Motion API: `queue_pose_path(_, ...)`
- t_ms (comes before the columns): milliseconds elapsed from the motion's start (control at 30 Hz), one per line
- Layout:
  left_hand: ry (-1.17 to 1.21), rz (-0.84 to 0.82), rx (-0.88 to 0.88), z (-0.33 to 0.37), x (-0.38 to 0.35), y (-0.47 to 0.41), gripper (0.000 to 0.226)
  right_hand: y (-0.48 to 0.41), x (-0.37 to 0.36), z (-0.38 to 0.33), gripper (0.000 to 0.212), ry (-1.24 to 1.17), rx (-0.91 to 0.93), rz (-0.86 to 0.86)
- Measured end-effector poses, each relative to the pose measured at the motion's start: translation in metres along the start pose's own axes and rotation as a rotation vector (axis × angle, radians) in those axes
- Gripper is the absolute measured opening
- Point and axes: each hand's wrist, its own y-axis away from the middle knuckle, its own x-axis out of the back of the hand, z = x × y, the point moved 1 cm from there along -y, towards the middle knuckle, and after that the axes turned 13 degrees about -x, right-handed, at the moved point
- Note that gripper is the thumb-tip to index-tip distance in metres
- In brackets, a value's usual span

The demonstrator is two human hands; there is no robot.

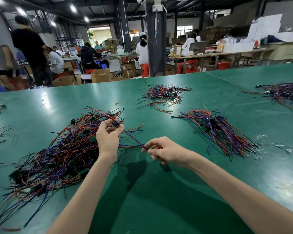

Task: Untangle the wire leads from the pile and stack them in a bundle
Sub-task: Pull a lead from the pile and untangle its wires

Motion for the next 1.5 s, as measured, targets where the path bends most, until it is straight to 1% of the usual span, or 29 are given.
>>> queue_pose_path(100,-0.026,-0.019,-0.014,0.001,-0.002,0.002,0.026,-0.001,0.000,0.001,0.017,0.000,-0.031,0.001)
queue_pose_path(300,-0.048,-0.064,-0.049,0.002,-0.006,0.006,0.026,-0.004,0.005,0.004,0.020,-0.097,-0.158,0.038)
queue_pose_path(500,-0.012,-0.007,-0.023,0.006,-0.005,0.006,0.028,-0.007,0.003,0.006,0.012,-0.043,-0.098,0.036)
queue_pose_path(667,-0.027,-0.052,-0.019,0.008,-0.009,0.011,0.027,-0.011,0.002,0.012,0.012,0.024,-0.129,0.059)
queue_pose_path(733,0.002,-0.059,0.029,0.008,-0.011,0.012,0.027,-0.011,0.005,0.013,0.010,0.024,-0.128,0.033)
queue_pose_path(800,0.067,-0.060,0.101,0.010,-0.011,0.012,0.024,-0.010,0.009,0.014,0.009,-0.031,-0.116,-0.026)
queue_pose_path(933,0.230,-0.038,0.233,0.018,-0.010,0.013,0.023,-0.006,0.023,0.014,0.011,-0.172,-0.107,-0.237)
queue_pose_path(1000,0.287,-0.035,0.275,0.022,-0.011,0.015,0.023,-0.004,0.031,0.013,0.017,-0.174,-0.124,-0.349)
queue_pose_path(1033,0.307,-0.038,0.293,0.023,-0.011,0.015,0.023,-0.004,0.035,0.013,0.025,-0.161,-0.144,-0.394)
queue_pose_path(1100,0.355,-0.066,0.331,0.026,-0.012,0.015,0.022,-0.004,0.043,0.014,0.050,-0.122,-0.204,-0.446)
queue_pose_path(1167,0.401,-0.128,0.377,0.028,-0.016,0.017,0.022,-0.004,0.051,0.015,0.064,-0.115,-0.246,-0.446)
queue_pose_path(1233,0.423,-0.212,0.415,0.028,-0.022,0.025,0.022,-0.006,0.055,0.016,0.068,-0.165,-0.239,-0.367)
queue_pose_path(1300,0.408,-0.286,0.434,0.027,-0.031,0.036,0.022,-0.008,0.054,0.015,0.061,-0.235,-0.172,-0.252)
queue_pose_path(1367,0.382,-0.332,0.441,0.026,-0.039,0.047,0.022,-0.009,0.046,0.014,0.040,-0.293,-0.084,-0.183)
queue_pose_path(1433,0.381,-0.355,0.440,0.024,-0.044,0.053,0.022,-0.008,0.036,0.012,0.018,-0.289,-0.015,-0.142)
queue_pose_path(1500,0.387,-0.355,0.432,0.023,-0.044,0.054,0.022,-0.009,0.028,0.010,0.010,-0.271,0.031,-0.091)
